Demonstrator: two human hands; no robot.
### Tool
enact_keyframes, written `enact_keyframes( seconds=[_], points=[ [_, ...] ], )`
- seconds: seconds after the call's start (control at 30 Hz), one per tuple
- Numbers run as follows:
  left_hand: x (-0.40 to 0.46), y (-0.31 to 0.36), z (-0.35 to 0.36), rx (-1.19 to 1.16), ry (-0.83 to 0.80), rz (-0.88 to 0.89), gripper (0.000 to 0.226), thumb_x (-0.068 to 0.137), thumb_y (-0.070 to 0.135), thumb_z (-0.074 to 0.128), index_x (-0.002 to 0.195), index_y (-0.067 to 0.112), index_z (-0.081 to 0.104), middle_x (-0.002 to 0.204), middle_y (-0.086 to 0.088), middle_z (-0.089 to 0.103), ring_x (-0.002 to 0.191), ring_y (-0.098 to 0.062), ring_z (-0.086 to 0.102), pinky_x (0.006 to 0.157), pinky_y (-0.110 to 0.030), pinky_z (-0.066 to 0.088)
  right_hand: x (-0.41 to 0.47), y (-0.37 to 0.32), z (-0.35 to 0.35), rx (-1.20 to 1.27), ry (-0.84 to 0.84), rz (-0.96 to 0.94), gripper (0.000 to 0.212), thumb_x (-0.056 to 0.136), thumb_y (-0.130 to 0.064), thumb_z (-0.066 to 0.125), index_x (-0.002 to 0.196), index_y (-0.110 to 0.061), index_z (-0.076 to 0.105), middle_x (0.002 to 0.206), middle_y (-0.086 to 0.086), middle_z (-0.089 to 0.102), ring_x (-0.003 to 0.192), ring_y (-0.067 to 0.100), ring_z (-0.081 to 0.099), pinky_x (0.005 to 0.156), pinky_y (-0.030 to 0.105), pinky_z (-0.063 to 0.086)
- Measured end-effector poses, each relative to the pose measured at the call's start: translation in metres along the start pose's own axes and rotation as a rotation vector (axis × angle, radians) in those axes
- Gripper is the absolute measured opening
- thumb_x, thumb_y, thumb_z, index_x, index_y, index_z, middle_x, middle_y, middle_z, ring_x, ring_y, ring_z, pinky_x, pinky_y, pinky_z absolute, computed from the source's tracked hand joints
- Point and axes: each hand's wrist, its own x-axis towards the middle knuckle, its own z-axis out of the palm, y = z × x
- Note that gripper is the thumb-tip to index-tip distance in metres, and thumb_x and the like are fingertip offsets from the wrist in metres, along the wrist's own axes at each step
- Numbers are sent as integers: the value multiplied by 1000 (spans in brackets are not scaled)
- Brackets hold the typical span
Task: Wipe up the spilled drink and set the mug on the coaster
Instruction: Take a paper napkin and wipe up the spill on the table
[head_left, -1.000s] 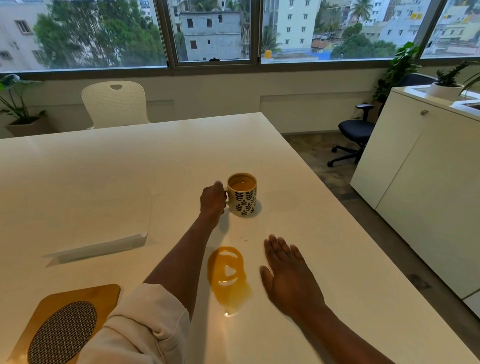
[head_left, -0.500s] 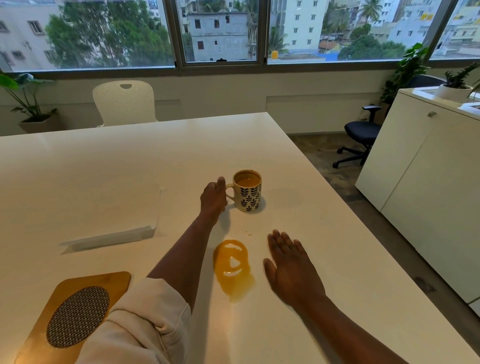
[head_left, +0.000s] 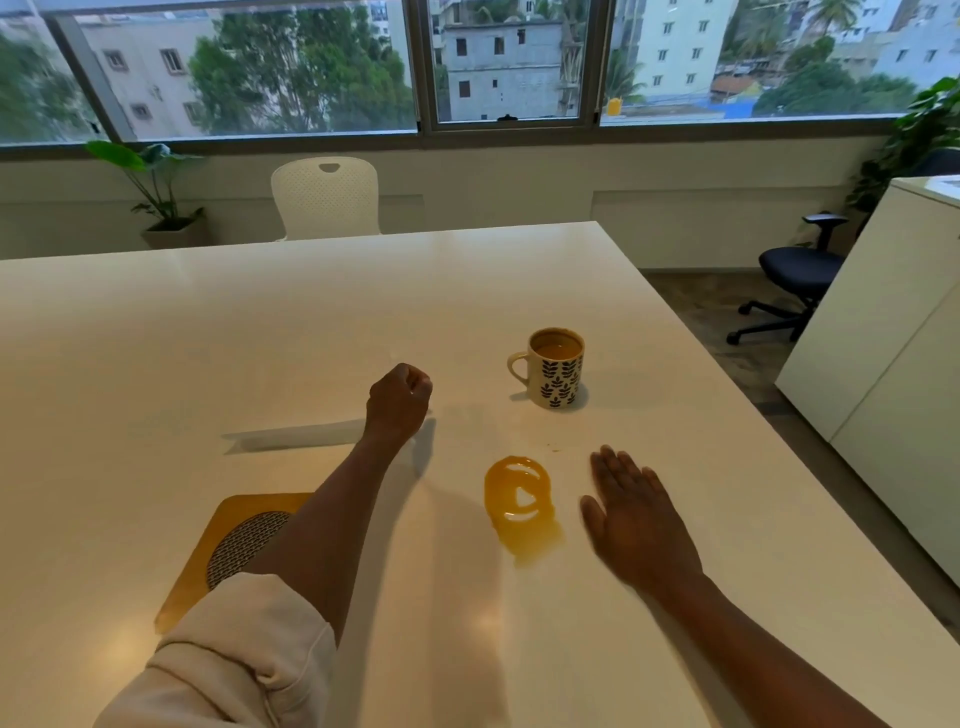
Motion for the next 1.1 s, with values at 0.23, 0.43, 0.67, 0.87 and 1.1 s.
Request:
enact_keyframes(
  seconds=[0.23,0.43,0.67,0.87,1.1],
  points=[
    [-14,-20,-36,66,144,165,8,89,14,56,87,14,64,89,-1,69,85,-23,61,74,-27,38,-1,-4,-5,-3,-7,-1,62,102,-44,24,156,-16,14,164,1,13,152,15,9,124,35,7],
    [-26,-40,-52,328,207,268,9,91,23,56,99,18,59,101,-3,62,94,-23,55,74,-33,41,-1,-4,-6,14,-15,6,62,102,-44,25,156,-16,15,164,1,14,152,15,9,124,36,8],
    [-41,-59,-60,600,144,273,17,89,28,61,104,19,59,105,-5,63,103,-29,54,82,-42,42,-1,-2,-4,36,-35,17,62,101,-44,25,156,-17,13,164,0,11,152,14,7,124,36,6],
    [-51,-65,-65,682,86,338,11,83,27,65,89,18,67,124,1,62,119,-26,49,88,-44,41,-2,-3,-4,43,-34,18,62,101,-43,25,156,-16,14,164,1,12,152,15,8,124,36,7],
    [-55,-66,-70,892,27,322,24,87,28,59,104,20,74,130,9,61,124,-19,45,91,-42,40,-3,-4,-5,44,-29,17,61,101,-41,26,156,-15,15,164,2,13,152,16,9,124,38,9]
  ],
)
